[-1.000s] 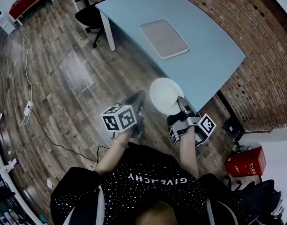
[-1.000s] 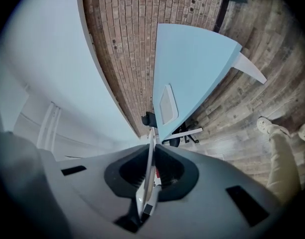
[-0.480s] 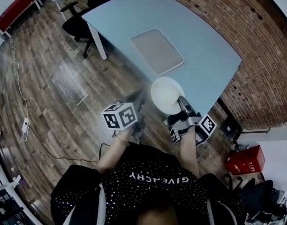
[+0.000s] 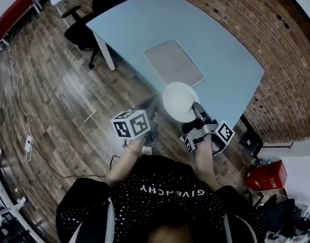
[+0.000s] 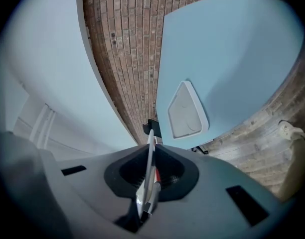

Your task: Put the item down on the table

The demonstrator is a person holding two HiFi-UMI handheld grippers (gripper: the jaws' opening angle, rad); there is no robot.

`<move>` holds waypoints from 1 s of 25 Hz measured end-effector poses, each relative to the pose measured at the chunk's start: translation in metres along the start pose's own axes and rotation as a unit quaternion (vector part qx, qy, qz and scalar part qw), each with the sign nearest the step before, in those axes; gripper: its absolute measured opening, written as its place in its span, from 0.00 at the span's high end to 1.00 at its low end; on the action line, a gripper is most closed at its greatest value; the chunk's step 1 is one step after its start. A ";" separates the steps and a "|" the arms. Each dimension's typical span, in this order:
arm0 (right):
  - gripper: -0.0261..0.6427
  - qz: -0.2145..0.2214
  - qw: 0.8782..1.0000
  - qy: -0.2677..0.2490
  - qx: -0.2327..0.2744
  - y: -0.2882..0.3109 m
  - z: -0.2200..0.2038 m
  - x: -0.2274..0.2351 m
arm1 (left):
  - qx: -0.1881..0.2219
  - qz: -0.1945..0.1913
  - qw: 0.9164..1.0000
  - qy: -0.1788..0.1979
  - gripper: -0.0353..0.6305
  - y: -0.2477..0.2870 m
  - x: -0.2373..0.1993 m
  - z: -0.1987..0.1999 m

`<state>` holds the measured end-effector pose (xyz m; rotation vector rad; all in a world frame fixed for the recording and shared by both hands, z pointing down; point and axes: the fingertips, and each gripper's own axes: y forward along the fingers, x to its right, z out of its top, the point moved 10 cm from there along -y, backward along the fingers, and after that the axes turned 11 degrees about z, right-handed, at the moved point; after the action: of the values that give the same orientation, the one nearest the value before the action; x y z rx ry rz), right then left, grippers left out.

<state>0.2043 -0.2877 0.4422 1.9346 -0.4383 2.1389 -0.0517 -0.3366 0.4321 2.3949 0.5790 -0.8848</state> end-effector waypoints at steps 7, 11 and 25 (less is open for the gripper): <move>0.92 -0.001 1.000 0.002 -0.010 0.036 -0.010 0.007 | 0.009 0.007 1.000 0.001 0.93 0.014 -0.027 0.028; 0.92 -0.009 1.000 -0.003 -0.002 0.041 -0.002 0.008 | 0.006 0.009 1.000 -0.004 0.93 0.020 -0.031 0.030; 0.92 -0.016 0.999 -0.037 0.017 0.109 0.050 0.019 | 0.001 0.031 1.000 0.001 0.93 0.072 -0.056 0.061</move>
<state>0.2093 -0.4084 0.4575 2.0305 -0.3834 2.0742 -0.0794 -0.4407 0.4536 2.4027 0.5029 -0.8570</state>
